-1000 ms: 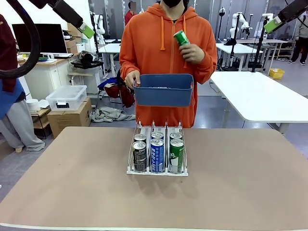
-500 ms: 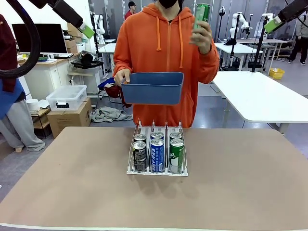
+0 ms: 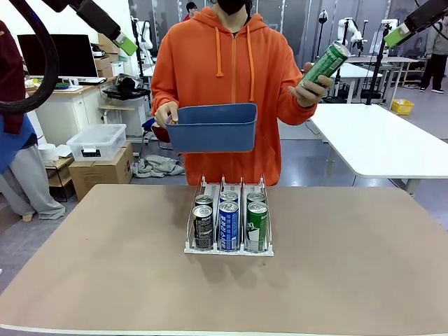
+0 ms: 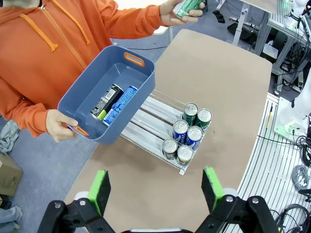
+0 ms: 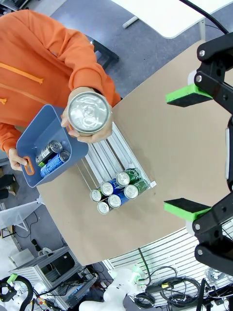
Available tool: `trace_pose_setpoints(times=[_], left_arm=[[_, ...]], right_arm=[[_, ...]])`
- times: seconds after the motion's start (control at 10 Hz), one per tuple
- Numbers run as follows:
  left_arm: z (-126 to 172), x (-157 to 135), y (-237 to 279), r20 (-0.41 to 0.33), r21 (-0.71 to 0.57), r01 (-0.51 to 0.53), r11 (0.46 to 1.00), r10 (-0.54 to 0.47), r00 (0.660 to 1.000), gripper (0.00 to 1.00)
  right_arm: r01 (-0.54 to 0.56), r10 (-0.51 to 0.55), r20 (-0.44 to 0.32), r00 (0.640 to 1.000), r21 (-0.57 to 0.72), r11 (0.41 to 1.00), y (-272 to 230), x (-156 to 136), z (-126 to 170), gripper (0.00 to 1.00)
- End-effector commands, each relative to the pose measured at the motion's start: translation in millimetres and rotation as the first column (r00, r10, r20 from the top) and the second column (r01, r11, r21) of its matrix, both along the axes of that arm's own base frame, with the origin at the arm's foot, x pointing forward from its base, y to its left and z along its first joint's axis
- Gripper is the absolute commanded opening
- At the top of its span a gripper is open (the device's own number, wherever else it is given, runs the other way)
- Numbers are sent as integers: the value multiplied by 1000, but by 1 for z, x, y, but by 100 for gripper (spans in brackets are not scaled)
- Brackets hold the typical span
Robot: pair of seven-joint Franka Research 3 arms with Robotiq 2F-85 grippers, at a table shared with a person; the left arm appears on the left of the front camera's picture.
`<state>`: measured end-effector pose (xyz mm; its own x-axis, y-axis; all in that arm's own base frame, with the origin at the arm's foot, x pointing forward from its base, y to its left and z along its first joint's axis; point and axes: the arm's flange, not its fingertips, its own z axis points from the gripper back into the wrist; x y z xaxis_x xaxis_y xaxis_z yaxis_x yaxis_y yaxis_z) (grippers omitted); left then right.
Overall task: Fill the beverage cans into the dispenser.
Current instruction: Pick up the Sprite handed by the human.
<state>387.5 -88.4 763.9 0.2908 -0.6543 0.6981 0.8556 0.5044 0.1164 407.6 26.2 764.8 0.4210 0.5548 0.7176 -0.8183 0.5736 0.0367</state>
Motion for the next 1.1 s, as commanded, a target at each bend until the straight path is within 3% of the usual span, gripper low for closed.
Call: trace_pose_setpoints(times=[0.0, 1.0], left_arm=[[0, -2, 0, -3, 6, 7, 1000, -7, 1000, 100], [0, -2, 0, -3, 6, 7, 1000, -7, 1000, 100]], right_arm=[[5, -5, 5, 1000, 0, 1000, -1, 1, 0, 100], [5, -5, 5, 1000, 0, 1000, -1, 1, 0, 100]])
